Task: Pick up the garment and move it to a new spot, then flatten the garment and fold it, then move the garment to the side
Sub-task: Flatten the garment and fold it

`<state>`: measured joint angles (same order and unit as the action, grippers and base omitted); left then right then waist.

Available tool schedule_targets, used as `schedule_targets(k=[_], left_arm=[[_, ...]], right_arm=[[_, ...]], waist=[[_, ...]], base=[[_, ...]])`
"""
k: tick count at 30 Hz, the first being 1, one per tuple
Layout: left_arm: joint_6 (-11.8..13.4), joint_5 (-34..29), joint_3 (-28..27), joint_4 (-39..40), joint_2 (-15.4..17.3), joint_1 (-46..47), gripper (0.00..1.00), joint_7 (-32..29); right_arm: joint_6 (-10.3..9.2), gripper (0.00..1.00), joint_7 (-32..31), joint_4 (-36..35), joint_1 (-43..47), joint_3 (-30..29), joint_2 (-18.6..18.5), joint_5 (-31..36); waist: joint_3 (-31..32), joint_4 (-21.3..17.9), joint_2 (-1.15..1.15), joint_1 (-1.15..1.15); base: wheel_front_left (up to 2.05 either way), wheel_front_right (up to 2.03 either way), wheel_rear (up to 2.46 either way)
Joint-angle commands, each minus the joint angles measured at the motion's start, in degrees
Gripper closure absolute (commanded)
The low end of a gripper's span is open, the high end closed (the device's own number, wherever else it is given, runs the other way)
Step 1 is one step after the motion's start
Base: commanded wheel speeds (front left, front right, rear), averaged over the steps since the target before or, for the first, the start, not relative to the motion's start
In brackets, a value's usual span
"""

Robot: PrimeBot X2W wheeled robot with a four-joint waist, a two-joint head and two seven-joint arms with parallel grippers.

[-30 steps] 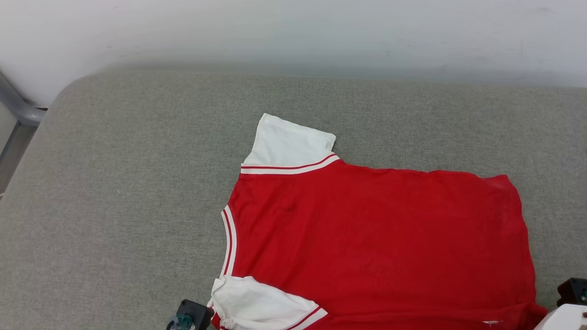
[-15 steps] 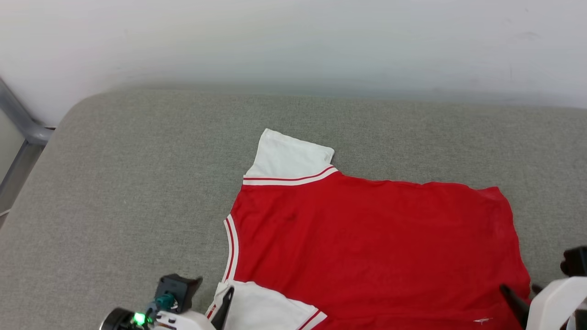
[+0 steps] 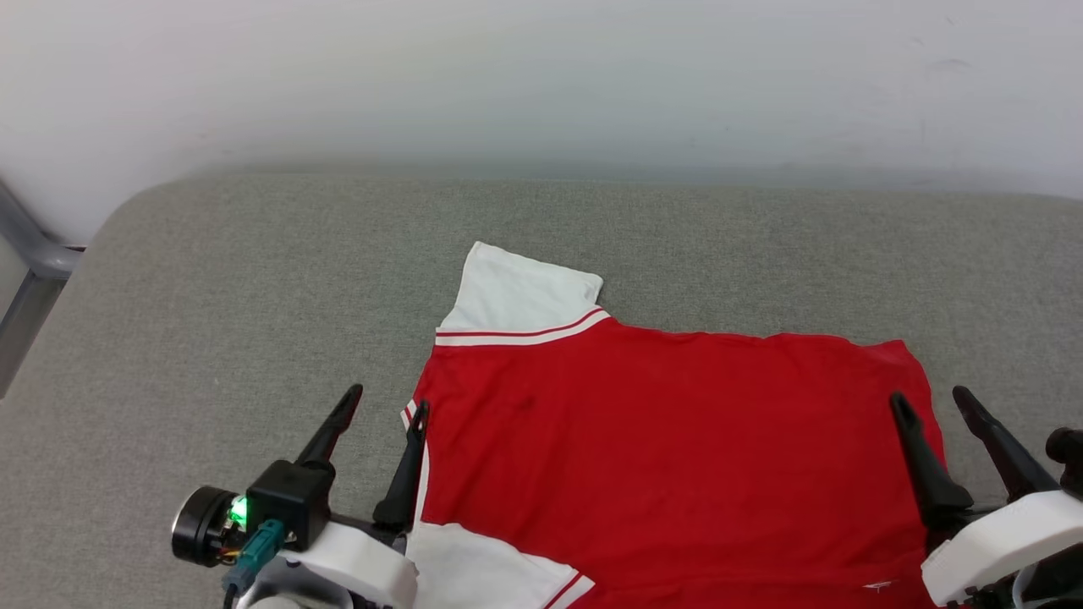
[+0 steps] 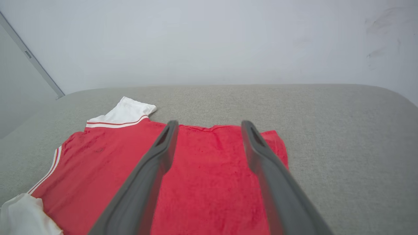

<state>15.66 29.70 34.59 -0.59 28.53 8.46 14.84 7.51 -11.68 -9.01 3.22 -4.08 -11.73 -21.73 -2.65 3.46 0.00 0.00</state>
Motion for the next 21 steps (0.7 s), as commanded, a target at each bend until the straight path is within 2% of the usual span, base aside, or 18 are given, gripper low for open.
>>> schedule_targets(k=[1,6,12,17,21], left_arm=[[0.1,-1.2,-1.5,0.6,-1.0,0.0,0.0,0.3],[-1.7,-6.0,-7.7,2.7,-4.7,-2.0,0.0,0.4],[-6.1,-9.7,-13.8,1.3,-8.6,-1.8,0.0,0.3],[-10.9,-10.8,-15.0,-5.8,-7.3,4.7,0.0,0.2],[-15.6,-11.3,-13.4,-11.1,-5.0,14.6,0.0,-5.6]], right_arm=[[-0.05,0.0,2.4,0.7,-0.7,0.6,0.5,-0.2],[-0.05,0.0,10.0,3.2,-1.3,1.8,1.5,0.0],[-0.05,0.0,13.5,5.8,-2.9,3.5,1.8,0.6],[-0.05,0.0,13.2,5.0,-5.2,4.7,2.2,1.0],[-0.05,0.0,13.0,3.9,-7.2,5.1,2.4,1.4]], waist=[[-0.2,-0.2,0.0,0.0],[-1.2,-1.2,0.0,0.0],[-4.2,-3.0,0.0,0.0],[-8.9,-5.0,0.0,0.0],[-12.7,-6.6,0.0,0.0]], base=[[0.0,0.0,0.0],[0.0,0.0,0.0],[0.0,0.0,0.0],[0.0,0.0,0.0],[0.0,0.0,0.0]])
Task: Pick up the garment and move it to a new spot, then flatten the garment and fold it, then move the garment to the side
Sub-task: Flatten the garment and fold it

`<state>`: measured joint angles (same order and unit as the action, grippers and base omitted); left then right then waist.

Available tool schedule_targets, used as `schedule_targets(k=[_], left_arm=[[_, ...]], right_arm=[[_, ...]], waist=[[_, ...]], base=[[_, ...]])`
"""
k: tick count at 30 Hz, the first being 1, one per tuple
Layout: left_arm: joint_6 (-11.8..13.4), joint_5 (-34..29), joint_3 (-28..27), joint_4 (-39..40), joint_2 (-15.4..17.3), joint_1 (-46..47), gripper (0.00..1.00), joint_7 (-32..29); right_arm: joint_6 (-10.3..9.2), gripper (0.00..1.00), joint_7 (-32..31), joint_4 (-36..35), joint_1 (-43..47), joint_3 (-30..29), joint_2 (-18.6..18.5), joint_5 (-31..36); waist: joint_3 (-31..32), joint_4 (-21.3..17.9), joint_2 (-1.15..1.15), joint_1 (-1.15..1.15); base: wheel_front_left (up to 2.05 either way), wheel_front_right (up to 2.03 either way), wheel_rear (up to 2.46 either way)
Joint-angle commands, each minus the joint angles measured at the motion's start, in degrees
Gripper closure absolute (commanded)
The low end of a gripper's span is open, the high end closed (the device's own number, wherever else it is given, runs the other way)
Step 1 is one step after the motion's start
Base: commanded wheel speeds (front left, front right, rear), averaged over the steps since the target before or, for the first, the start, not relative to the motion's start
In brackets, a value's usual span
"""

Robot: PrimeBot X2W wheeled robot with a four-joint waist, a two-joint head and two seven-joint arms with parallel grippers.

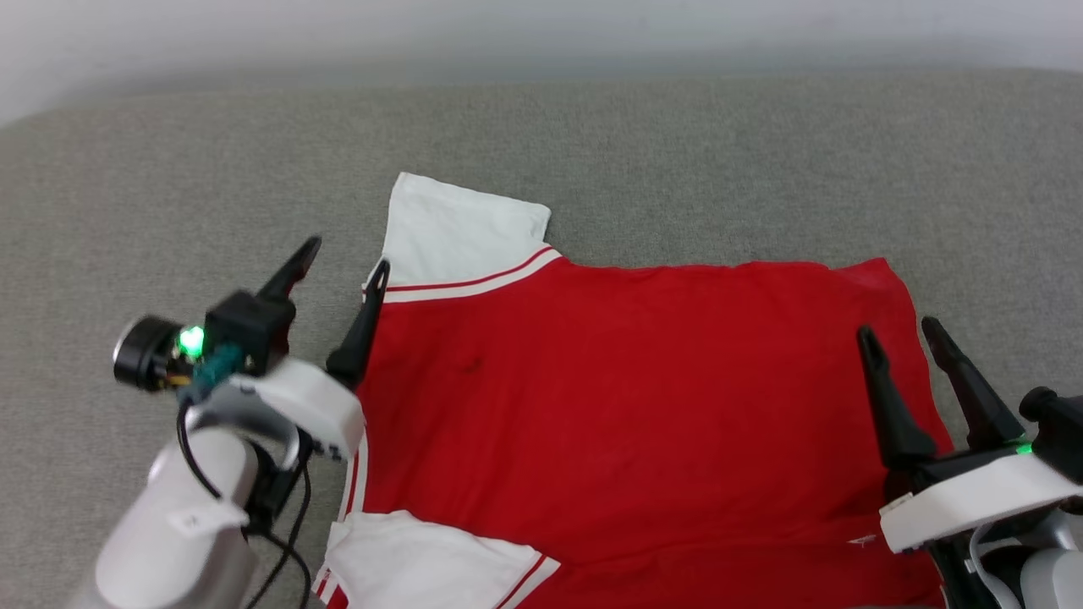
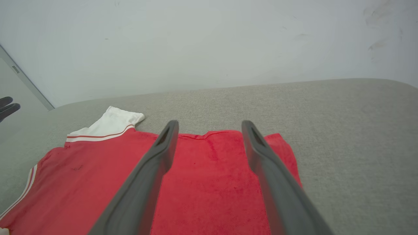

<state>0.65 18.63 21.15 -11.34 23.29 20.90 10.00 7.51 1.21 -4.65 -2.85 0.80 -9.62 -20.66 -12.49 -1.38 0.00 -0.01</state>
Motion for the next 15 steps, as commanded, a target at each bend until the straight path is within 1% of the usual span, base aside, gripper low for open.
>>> schedule_targets(k=[1,2,3,6,10,12,15], left_arm=[[-2.0,0.5,0.2,-1.6,0.8,4.9,0.0,-3.2],[-3.8,0.5,0.8,-2.8,1.7,7.6,0.0,-5.6],[-4.8,0.9,1.1,-3.5,2.1,10.5,0.0,-7.6],[-7.1,2.6,2.8,-6.0,3.7,18.8,0.0,-14.9],[-8.0,4.5,6.7,-8.7,6.7,27.5,0.0,-24.3],[-8.1,6.6,9.6,-9.7,8.2,30.9,0.0,-29.6],[-8.1,10.7,13.5,-10.6,11.5,35.3,0.0,-36.3]], right_arm=[[-0.05,0.0,0.0,-0.7,-1.6,0.2,0.3,0.6],[-0.05,0.0,0.0,-0.9,-2.1,0.4,0.5,0.7],[-0.05,0.0,0.0,-1.3,-2.6,0.5,0.6,0.7],[-0.05,0.0,0.1,-2.2,-4.3,1.1,1.1,0.9],[-0.05,0.0,0.5,-3.1,-6.2,2.1,2.2,0.8],[-0.05,0.0,0.6,-3.6,-7.1,2.3,2.5,0.7],[-0.05,0.0,0.8,-4.3,-8.0,3.0,3.1,0.9]], waist=[[-3.9,-2.1,0.0,0.01],[-4.9,-2.5,0.0,0.01],[-5.9,-2.9,0.0,0.01],[-8.8,-4.2,0.0,0.01],[-11.9,-6.1,0.0,0.01],[-13.1,-6.9,0.0,0.01],[-14.9,-8.1,0.0,0.01]], base=[[0.0,0.0,0.0],[0.0,0.0,0.0],[0.0,0.0,0.0],[0.0,0.0,0.0],[0.0,0.0,0.0],[0.0,0.0,0.0],[0.0,0.0,0.0]])
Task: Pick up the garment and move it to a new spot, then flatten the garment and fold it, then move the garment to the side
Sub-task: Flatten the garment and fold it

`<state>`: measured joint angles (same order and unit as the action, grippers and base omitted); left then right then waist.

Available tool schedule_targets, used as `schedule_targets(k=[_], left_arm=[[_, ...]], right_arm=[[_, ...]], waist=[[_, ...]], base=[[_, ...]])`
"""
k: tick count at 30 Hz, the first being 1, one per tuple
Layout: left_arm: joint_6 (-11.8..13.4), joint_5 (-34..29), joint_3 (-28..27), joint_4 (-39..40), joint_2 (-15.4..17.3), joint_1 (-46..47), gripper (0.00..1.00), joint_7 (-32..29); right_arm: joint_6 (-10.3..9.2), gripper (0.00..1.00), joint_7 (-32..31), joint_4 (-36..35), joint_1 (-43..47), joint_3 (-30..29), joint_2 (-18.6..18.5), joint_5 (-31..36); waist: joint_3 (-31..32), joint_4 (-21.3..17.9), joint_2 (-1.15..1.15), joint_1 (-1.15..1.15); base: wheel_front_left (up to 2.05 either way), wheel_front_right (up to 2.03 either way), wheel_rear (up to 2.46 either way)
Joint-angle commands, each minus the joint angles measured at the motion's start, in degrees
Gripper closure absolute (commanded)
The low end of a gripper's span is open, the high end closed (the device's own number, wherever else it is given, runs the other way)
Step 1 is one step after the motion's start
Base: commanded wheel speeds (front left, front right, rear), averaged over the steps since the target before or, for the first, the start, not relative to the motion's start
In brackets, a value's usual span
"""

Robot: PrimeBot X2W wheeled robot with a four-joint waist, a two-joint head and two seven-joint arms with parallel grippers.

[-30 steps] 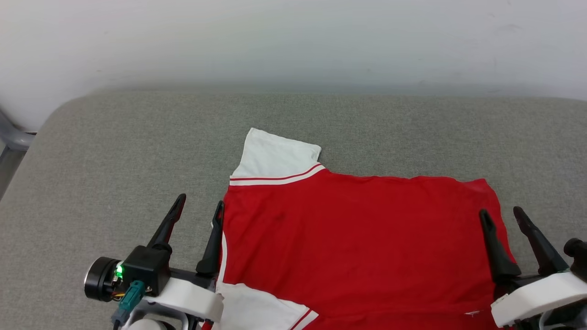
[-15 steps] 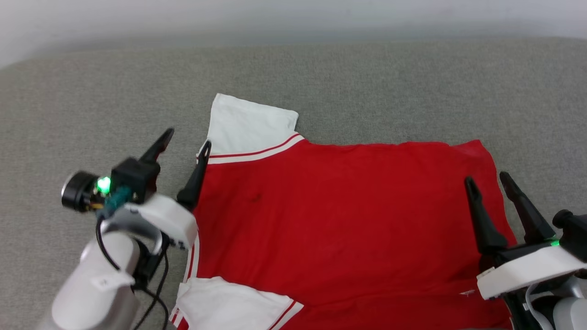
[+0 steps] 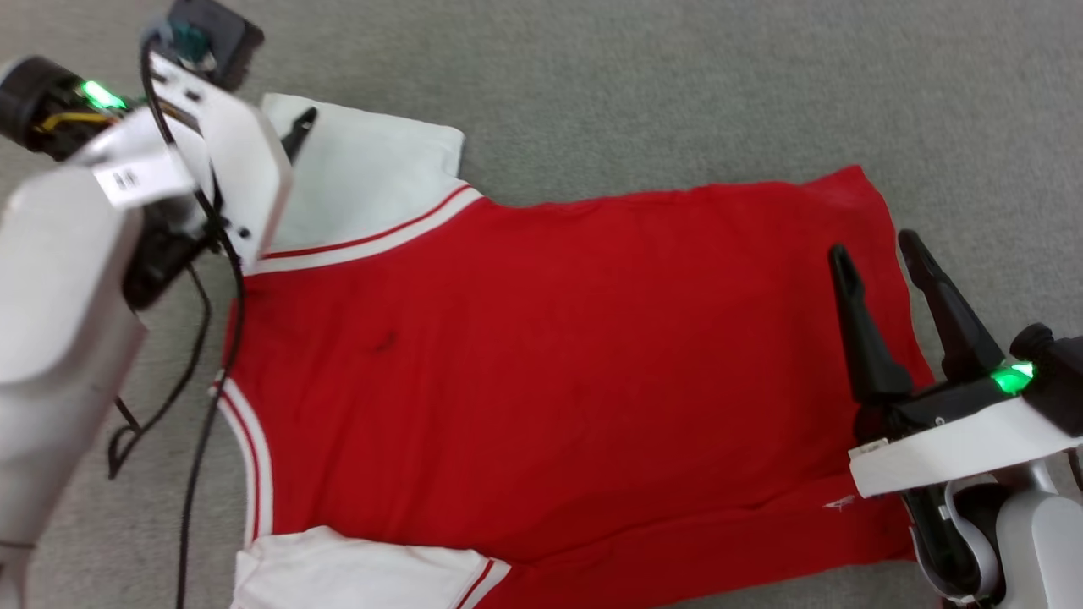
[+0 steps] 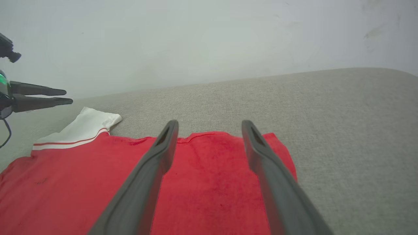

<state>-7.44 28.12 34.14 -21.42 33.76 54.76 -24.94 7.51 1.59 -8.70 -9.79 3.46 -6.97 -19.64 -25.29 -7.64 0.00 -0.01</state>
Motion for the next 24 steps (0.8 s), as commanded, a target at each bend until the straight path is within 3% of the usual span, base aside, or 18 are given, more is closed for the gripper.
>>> schedule_targets(k=[1,7,16,17,18,19,24], left_arm=[[0.1,2.8,1.6,-1.1,1.8,2.3,0.0,-3.4],[0.0,8.7,5.1,-4.6,5.6,7.6,0.0,-11.8],[0.0,12.6,5.3,-9.9,6.2,9.5,0.0,-15.1],[0.0,13.5,5.4,-10.6,6.0,9.2,0.06,-16.1],[0.0,14.6,5.5,-11.1,5.6,8.7,0.65,-17.2],[0.0,15.4,5.6,-11.4,5.2,8.2,1.0,-18.2],[0.1,17.1,5.0,-11.4,4.6,7.4,1.0,-18.2]], right_arm=[[-0.05,0.0,0.5,-0.5,-1.3,0.5,0.6,-0.1],[-0.05,0.0,1.0,-0.7,-2.3,1.5,1.3,-0.1],[-0.05,0.0,1.5,-0.7,-3.1,2.2,1.8,0.0],[-0.05,0.0,1.5,-0.7,-3.1,2.1,1.8,0.1],[-0.05,0.0,1.6,-0.7,-3.1,2.0,1.8,0.2],[-0.05,0.0,1.5,-0.7,-3.1,1.9,1.8,0.3],[-0.05,0.0,0.8,-0.7,-3.4,1.5,1.8,0.8]], waist=[[-2.5,-2.3,0.0,0.01],[-5.0,-4.0,0.0,0.01],[-7.2,-5.3,0.0,0.01],[-7.4,-5.3,0.0,0.01],[-7.5,-5.3,0.0,0.01],[-7.5,-5.2,0.0,0.01],[-7.4,-4.4,0.0,0.01]], base=[[0.0,0.0,0.0],[0.0,0.0,0.0],[0.0,0.0,0.0],[0.0,0.0,0.0],[0.0,0.0,0.0],[0.0,0.0,0.0],[0.0,0.0,0.0]])
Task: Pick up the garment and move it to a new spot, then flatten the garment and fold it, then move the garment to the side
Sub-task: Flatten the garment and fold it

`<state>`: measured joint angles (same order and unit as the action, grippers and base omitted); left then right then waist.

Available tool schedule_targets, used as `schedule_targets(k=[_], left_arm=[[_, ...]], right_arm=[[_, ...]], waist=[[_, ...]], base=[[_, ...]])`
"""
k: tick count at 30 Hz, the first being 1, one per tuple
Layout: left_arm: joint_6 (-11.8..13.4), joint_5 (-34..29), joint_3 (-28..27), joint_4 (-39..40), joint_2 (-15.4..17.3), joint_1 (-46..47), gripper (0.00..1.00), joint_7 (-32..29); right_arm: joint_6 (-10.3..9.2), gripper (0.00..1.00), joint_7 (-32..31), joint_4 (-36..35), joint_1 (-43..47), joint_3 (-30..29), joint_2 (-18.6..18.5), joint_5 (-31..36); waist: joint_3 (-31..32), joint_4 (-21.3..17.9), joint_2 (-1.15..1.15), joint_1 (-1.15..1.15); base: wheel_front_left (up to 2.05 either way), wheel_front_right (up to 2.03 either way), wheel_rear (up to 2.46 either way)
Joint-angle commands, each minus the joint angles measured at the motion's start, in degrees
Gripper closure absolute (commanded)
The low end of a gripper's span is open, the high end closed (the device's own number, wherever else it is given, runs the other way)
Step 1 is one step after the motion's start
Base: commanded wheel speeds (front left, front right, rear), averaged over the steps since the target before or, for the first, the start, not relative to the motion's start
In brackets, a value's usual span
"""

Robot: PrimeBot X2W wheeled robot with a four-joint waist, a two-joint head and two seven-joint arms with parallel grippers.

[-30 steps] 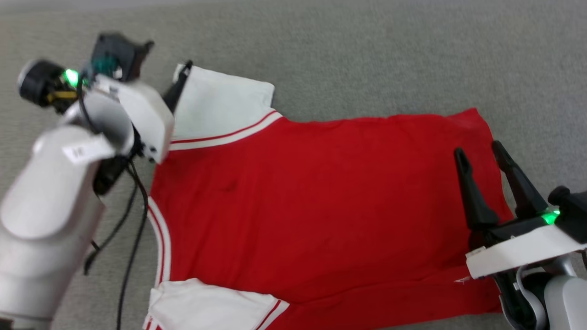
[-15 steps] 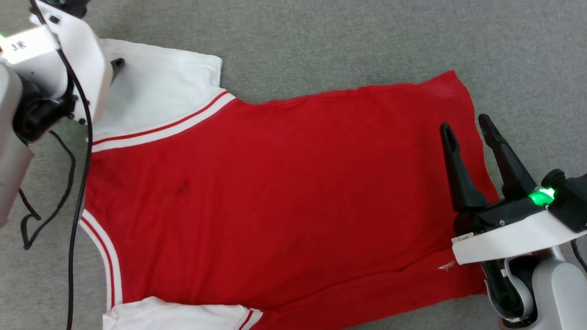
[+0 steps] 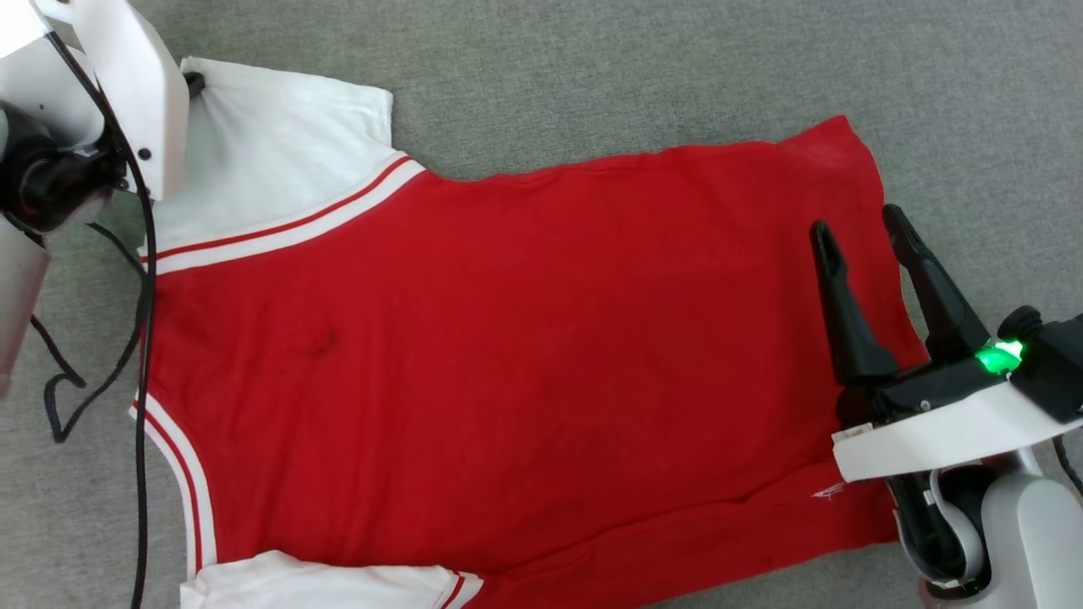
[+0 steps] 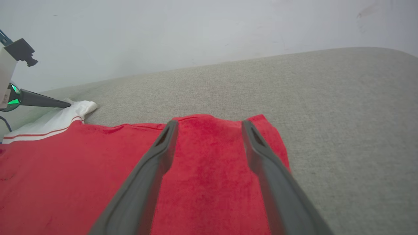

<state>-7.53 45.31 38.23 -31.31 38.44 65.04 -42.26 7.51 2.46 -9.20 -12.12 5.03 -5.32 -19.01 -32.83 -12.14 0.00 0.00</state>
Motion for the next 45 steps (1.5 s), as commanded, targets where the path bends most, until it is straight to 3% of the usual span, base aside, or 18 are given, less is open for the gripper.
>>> schedule_targets(k=[1,8,12,22,30,45], left_arm=[[0.1,0.1,0.9,-1.5,-0.2,-3.0,1.0,-0.4],[0.1,0.5,0.3,1.6,-0.9,-3.0,1.0,6.5],[0.1,1.0,0.0,3.7,-1.5,-4.5,1.0,9.4],[0.7,2.3,0.7,17.6,0.3,-10.3,1.0,10.8],[3.2,3.0,0.6,29.3,1.9,-14.9,1.0,11.1],[4.8,3.8,0.6,36.7,3.0,-17.6,1.0,11.6]], right_arm=[[-0.05,0.0,-0.3,-0.2,-1.0,-0.2,0.0,0.3],[-0.05,0.0,-2.4,0.3,-0.2,-1.8,-2.4,2.2],[-0.05,0.0,-7.3,0.9,-0.5,-3.5,-4.7,2.7],[-0.05,0.0,-31.8,5.1,-7.6,-9.6,-11.9,1.7],[-0.06,0.0,-47.6,11.1,-15.1,-10.8,-14.5,1.7],[-0.05,0.0,-54.8,19.5,-20.3,-6.2,-17.1,3.9]], waist=[[0.4,0.4,0.0,0.0],[3.7,3.0,0.0,0.0],[6.1,5.0,0.0,0.0],[9.0,9.8,0.0,0.0],[7.5,13.1,0.0,0.0],[4.7,16.1,0.0,0.0]], base=[[0.0,0.0,0.0],[0.0,0.0,0.0],[0.0,0.0,0.0],[0.0,0.0,0.0],[0.0,0.0,0.0],[0.0,0.0,0.0]])
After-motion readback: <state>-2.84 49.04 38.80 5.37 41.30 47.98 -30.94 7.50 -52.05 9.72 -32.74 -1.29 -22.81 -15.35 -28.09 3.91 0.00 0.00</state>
